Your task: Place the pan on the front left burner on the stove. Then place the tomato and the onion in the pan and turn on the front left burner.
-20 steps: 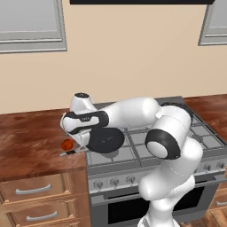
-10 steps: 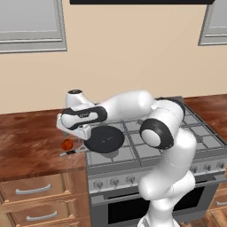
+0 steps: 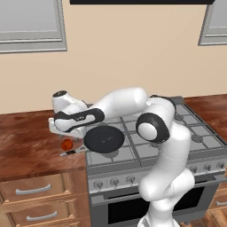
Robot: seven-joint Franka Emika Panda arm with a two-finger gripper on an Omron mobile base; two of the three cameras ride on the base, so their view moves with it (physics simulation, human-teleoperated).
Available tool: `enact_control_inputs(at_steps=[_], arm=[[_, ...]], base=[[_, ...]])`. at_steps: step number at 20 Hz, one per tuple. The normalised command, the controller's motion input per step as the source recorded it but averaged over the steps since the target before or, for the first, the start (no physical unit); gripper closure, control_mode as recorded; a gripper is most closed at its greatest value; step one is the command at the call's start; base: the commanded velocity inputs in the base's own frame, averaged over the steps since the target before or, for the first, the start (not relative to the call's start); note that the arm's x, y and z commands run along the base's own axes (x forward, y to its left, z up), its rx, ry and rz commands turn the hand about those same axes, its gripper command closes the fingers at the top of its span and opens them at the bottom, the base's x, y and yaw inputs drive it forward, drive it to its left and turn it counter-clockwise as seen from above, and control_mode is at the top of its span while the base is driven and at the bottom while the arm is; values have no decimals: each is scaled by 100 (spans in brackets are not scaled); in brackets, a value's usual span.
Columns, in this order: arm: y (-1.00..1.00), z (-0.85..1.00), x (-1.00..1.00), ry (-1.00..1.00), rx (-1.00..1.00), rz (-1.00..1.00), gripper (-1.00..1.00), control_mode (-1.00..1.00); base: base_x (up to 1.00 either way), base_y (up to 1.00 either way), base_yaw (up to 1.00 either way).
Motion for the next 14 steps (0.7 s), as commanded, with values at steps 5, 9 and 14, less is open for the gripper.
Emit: enact_control_inputs(at_steps=[5,9,14], arm=[[0,0,6,-2,-5,5,-100,-100],[0,-3,2,0,-3,13,-100,-100],[0,-14,0,0,0,18,-100,-100]], base=[[0,0,0],[0,0,0],[0,0,0]])
